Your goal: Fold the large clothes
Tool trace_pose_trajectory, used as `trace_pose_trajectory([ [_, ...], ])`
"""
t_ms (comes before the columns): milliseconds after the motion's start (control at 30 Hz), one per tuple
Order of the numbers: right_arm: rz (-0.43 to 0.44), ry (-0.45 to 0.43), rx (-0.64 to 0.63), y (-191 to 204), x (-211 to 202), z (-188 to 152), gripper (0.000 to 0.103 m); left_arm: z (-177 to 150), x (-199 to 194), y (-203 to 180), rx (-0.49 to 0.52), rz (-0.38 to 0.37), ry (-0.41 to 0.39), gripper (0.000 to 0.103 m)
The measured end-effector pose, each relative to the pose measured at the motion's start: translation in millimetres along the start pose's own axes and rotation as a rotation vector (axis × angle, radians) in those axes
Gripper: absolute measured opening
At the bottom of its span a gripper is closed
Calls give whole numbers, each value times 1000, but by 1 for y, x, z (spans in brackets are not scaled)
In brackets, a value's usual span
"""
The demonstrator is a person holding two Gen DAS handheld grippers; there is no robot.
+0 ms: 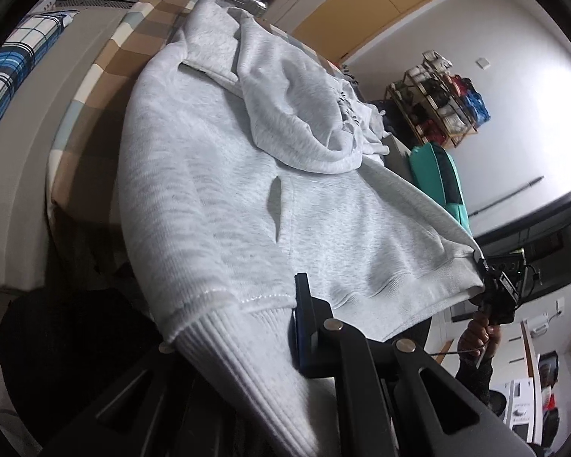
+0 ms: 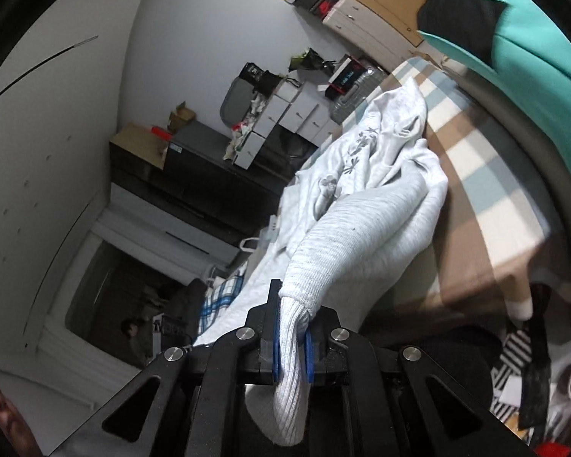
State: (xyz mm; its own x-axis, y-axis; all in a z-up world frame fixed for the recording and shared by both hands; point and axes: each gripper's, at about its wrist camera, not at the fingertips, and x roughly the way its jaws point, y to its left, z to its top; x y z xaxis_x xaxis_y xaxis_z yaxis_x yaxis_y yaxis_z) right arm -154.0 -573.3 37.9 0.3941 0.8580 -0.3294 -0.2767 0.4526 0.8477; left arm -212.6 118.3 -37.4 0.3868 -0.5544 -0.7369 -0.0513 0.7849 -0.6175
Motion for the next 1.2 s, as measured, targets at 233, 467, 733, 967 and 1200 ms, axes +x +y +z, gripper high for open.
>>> trace_pose_trajectory([
  [233, 3, -60, 63, -24, -9, -3, 9, 19, 18, 2, 16, 131, -15, 8],
  [467, -4, -29, -17, -7, 4, 4, 9, 15, 45, 18, 2, 152, 26, 16],
  [733, -45, -36, -26, -14, -1, -1, 9, -1, 37, -2, 194, 329, -53, 7],
  [967, -86, -75, -41, -7, -15, -9, 9, -14, 27, -8, 242, 333, -96, 6],
  [1200, -59, -112, -49, 1, -33, -17, 8, -23, 16, -15, 243, 297, -124, 4],
])
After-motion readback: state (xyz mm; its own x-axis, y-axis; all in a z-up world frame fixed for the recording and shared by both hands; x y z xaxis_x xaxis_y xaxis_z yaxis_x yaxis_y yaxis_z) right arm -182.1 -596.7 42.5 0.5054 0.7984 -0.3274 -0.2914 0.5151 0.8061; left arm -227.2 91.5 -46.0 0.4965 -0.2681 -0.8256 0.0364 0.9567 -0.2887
